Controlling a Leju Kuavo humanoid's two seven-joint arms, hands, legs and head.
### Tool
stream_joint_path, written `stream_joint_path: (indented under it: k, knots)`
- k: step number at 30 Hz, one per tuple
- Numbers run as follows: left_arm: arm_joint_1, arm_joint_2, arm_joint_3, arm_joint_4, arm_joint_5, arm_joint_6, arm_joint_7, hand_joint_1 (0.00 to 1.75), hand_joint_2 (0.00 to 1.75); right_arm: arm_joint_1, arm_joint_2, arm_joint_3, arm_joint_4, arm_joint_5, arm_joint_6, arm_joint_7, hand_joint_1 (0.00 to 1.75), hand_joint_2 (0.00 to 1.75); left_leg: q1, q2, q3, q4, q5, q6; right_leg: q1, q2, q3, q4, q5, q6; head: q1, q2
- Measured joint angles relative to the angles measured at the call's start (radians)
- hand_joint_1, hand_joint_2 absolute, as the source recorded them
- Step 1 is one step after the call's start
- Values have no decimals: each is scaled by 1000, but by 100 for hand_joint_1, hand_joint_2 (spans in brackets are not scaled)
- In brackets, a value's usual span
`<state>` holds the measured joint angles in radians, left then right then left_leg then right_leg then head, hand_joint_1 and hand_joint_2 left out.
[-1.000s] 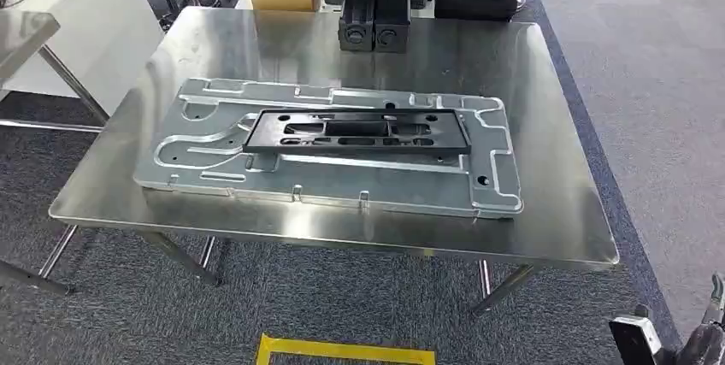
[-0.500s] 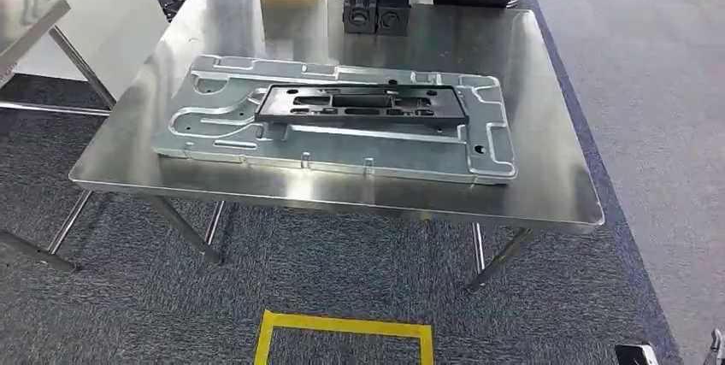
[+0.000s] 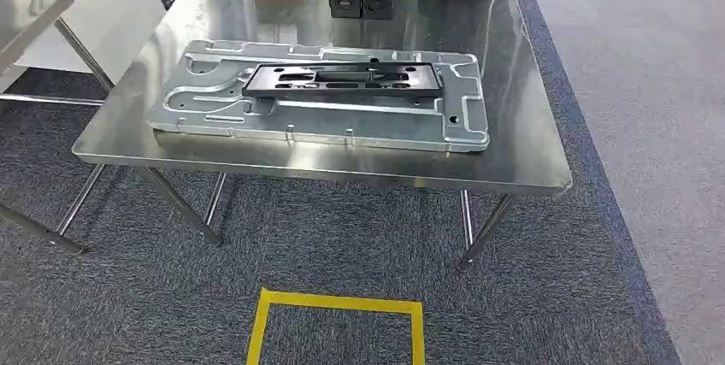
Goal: Take the parts from the cabinet and place them on the table.
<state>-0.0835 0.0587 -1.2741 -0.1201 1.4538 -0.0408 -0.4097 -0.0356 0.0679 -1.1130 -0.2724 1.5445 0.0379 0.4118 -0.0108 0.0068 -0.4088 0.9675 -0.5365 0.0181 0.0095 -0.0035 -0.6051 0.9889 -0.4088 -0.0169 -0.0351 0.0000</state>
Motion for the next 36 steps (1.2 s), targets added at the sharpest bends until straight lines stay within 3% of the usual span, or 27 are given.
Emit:
stream_joint_path:
  k: [1,3,4,5,6,8,9,10,11,13,14,15,16,19,20,21,23,24,25,26,27,29,30,31,34,35,36]
  knots:
    - [-6,0,-5,0,0,0,3,0,0,-2,5,31,9,6,29,28,0,0,3,0,8,-29,-7,-5,-2,-4,-3,0,11,5,0,0]
    - [-7,0,-14,0,0,0,4,0,0,-7,19,75,23,-1,49,48,0,0,-3,-2,-5,-25,5,3,-8,-5,-6,-6,30,15,0,0]
    - [-5,-3,-16,0,0,1,4,0,0,-8,28,82,29,-21,50,48,0,0,2,1,-12,-34,21,10,-1,-3,-9,-8,39,23,0,0]
    - [-6,-5,-18,0,0,3,4,0,0,-13,33,82,33,-48,47,43,0,0,7,9,-22,-36,34,18,-7,3,-18,8,4,28,0,0]
    - [-7,-5,-18,0,0,4,3,0,0,-15,37,81,36,-79,38,31,0,0,8,9,-36,-35,45,30,-10,3,-32,53,-59,34,0,0]
    - [-5,-7,-18,0,0,10,2,0,0,-17,40,61,39,-150,13,5,0,0,6,9,-66,-32,66,30,-17,3,-74,203,-172,44,0,0]
    - [-4,-7,-18,0,0,12,2,0,0,-19,40,49,40,-168,6,-2,0,0,6,10,-83,-27,77,29,-20,3,-90,277,-200,49,0,0]
    - [-4,-7,-18,0,0,12,2,0,0,-21,40,43,41,-174,2,-4,0,0,7,10,-100,-20,86,26,-23,3,-91,317,-192,53,0,0]
    - [-4,-8,-18,0,0,13,2,0,0,-22,40,38,41,-178,1,-6,0,0,8,10,-121,-11,94,23,-26,3,-69,309,-158,57,0,0]
    - [-3,-12,-18,0,0,14,1,0,0,-25,40,29,42,-181,1,-7,0,0,12,10,-157,10,104,16,-29,2,30,183,-89,59,0,0]
    - [-3,-13,-18,0,0,14,1,0,0,-28,40,23,42,-188,-3,-12,0,0,13,9,-169,22,108,11,-30,2,99,84,-83,57,0,0]
    - [-4,-13,-18,0,1,16,0,0,0,-31,40,16,42,-213,-20,-28,0,0,9,9,-184,31,110,6,-23,3,145,4,-116,52,0,0]
    - [-4,-13,-18,0,1,18,0,0,0,-32,40,4,42,-242,-39,-48,0,0,9,10,-188,35,118,-3,-22,5,154,-20,-126,40,0,0]
    - [-3,-13,-19,0,1,21,2,0,0,-35,40,-45,43,-305,-71,-92,0,0,9,10,-195,32,142,-22,-21,4,134,-18,-110,18,0,0]
    - [-2,-11,-19,0,1,21,3,0,0,-36,41,-59,45,-314,-73,-102,0,0,16,4,-199,44,120,-27,-26,-4,130,-24,-98,10,0,0]
    - [0,-11,-20,0,1,21,3,0,0,-38,40,-68,45,-320,-76,-108,0,0,16,2,-213,75,71,-33,-25,-3,119,-24,-89,0,0,0]
    - [0,-12,-21,0,1,21,3,0,0,-38,40,-83,45,-317,-84,-112,0,0,21,2,-256,225,-48,-42,-22,-6,93,-21,-69,-5,0,0]
    - [-1,-12,-21,0,1,21,2,0,0,-38,40,-84,45,-313,-86,-113,0,0,22,2,-273,303,-84,-45,-21,-7,78,-19,-59,-5,0,0]
    - [-1,-12,-21,0,1,21,2,0,0,-38,40,-85,45,-310,-87,-113,0,0,23,2,-275,349,-85,-47,-20,-7,62,-16,-48,-3,0,0]
    - [-1,-12,-21,0,1,21,2,0,0,-38,40,-86,45,-308,-87,-113,0,0,23,2,-258,352,-58,-47,-20,-7,46,-12,-39,-2,0,0]
    - [-2,-11,-21,0,1,21,2,0,0,-38,40,-89,46,-306,-87,-113,0,0,23,2,-218,308,-13,-46,-20,-6,29,-6,-31,1,0,0]
    - [-5,-11,-21,0,1,22,2,0,0,-38,40,-95,49,-306,-87,-113,0,0,23,0,-96,138,36,-39,-21,-4,3,6,-17,8,0,0]
    - [-8,-11,-21,0,1,22,2,0,0,-40,41,-97,50,-306,-87,-113,0,0,21,-3,-38,49,2,-34,-19,-4,-5,10,-11,15,0,0]
    - [-9,-11,-21,0,1,22,0,0,0,-40,42,-100,51,-306,-86,-113,0,0,16,-5,-7,-9,-11,-26,-17,-4,-9,14,-4,21,0,0]
    - [-8,-11,-25,0,1,19,-2,0,0,-38,42,-103,52,-307,-87,-115,0,0,12,-4,-31,-4,4,-3,-17,-4,-13,5,27,41,0,0]
    - [-8,-11,-28,0,1,19,-2,0,0,-37,42,-104,52,-307,-88,-115,0,0,20,4,-41,-10,19,8,-23,0,-19,13,16,46,0,0]
    - [-9,-12,-28,0,1,19,-1,0,0,-37,42,-105,52,-307,-89,-116,0,0,18,5,-52,-10,29,15,-23,2,-28,38,-36,51,0,0]
